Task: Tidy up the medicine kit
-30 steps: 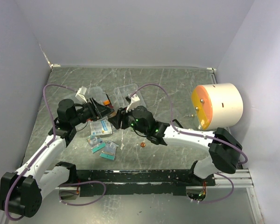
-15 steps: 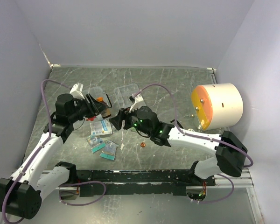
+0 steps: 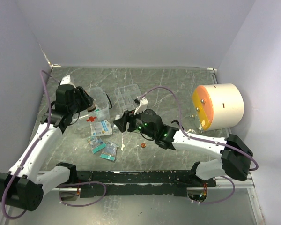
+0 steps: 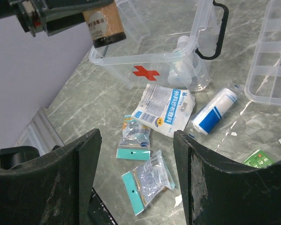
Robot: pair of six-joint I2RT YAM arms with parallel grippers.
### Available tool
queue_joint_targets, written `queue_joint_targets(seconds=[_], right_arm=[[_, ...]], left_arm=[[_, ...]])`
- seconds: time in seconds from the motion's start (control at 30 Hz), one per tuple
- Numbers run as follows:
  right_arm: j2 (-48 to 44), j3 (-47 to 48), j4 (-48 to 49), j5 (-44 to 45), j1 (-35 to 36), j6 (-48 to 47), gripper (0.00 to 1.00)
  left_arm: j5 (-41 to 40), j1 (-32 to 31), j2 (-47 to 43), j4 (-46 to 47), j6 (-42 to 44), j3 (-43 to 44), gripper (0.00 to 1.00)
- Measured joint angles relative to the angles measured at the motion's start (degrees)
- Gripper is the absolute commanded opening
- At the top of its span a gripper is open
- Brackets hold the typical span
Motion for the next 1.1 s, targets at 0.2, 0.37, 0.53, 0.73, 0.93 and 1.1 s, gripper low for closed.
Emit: queue_joint_targets(seconds=[0.2, 0.37, 0.53, 0.73, 0.93, 1.1], right_arm=[[-0.87, -1.07, 0.07, 0.74, -0.04, 0.0, 0.63], [-0.96, -2.05, 0.13, 0.92, -0.24, 0.02, 0.63], [-0.98, -2.51, 0.22, 0.9, -0.52, 0.04, 0.63], [-0.98, -2.75, 0.24, 0.92, -0.59, 0.26, 0.63], [-0.96, -2.75, 0.24, 0.9, -0.68, 0.61, 0.63], [-0.96, -2.75, 0.24, 0.98, -0.85, 0.87, 0.63]], left_arm=[[-3.89, 2.25, 7.1, -3.28, 1.03, 4.07, 0.52], [-3.48, 2.54, 14.12, -3.34, -0.13, 4.09, 0.51], [-5.18, 2.54, 16.7, -2.21, -1.99, 3.76, 0.52], [-6.67, 2.78, 18.45, -2.01, -3.45, 3.72, 0.52], [-9.27, 3.19, 18.93, -2.47, -4.35, 3.63, 0.54], [-12.44, 3.89, 16.81, -2.89, -5.79, 1.57, 0.55]])
